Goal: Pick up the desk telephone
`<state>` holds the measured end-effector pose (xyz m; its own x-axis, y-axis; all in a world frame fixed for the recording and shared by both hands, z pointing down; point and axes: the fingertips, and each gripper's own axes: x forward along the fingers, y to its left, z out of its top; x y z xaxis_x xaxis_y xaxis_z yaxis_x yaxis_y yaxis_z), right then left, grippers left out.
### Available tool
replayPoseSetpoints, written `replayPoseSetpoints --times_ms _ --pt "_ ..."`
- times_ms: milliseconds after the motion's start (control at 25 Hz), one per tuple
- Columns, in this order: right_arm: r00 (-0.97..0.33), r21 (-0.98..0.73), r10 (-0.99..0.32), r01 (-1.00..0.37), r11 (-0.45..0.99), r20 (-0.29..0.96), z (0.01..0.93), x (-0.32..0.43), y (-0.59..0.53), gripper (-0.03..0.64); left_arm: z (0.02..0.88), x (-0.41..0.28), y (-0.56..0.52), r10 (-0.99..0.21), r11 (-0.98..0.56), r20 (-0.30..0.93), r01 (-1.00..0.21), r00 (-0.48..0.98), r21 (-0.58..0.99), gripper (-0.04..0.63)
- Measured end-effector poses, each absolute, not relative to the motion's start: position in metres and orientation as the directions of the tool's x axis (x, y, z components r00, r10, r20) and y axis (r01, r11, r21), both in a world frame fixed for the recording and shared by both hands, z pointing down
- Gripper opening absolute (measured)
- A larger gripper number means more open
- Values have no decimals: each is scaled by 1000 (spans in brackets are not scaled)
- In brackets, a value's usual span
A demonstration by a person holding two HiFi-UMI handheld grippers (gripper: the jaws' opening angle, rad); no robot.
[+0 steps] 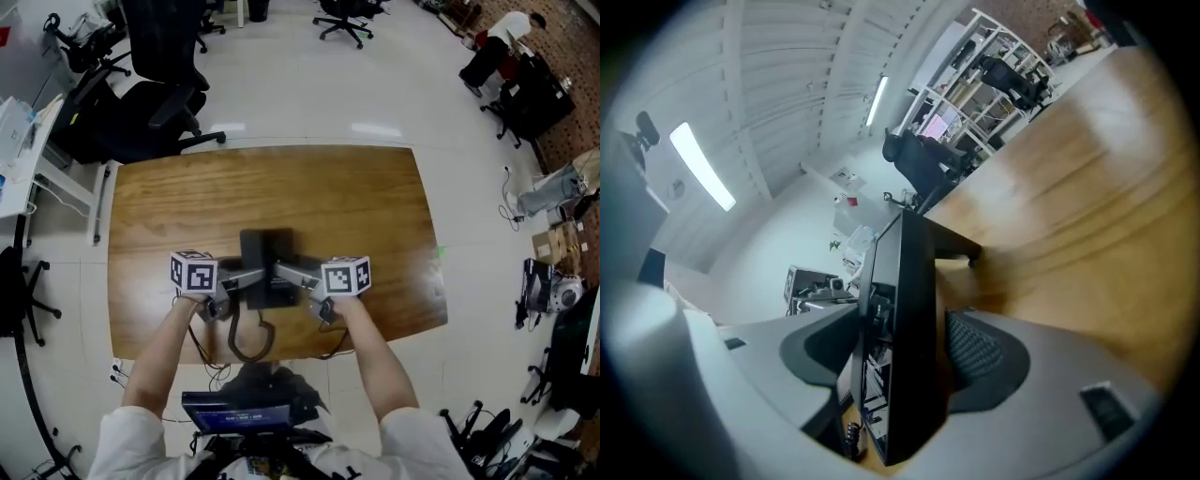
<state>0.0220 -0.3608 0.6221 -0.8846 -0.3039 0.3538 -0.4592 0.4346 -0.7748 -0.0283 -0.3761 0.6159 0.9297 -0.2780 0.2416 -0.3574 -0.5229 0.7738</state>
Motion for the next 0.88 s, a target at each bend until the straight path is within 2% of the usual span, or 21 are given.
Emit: replayPoseSetpoints --times_ms 240,360,640,880 --pt "-908 -798 -243 -417 435 341 623 11 -363 289 618 -27 -377 -244 -503 240 -334 940 797 187" --pt "-903 -800 -241 -427 422 355 626 13 -366 229 618 -26 -377 -244 -504 232 -327 942 799 186" --pt "-903 -807 -262 -424 411 342 625 13 -367 221 615 -29 -380 -271 -485 233 -341 934 805 178" --pt "-900 -774 -272 -434 462 342 614 11 -363 219 607 -29 -374 -271 -511 244 -354 931 783 176"
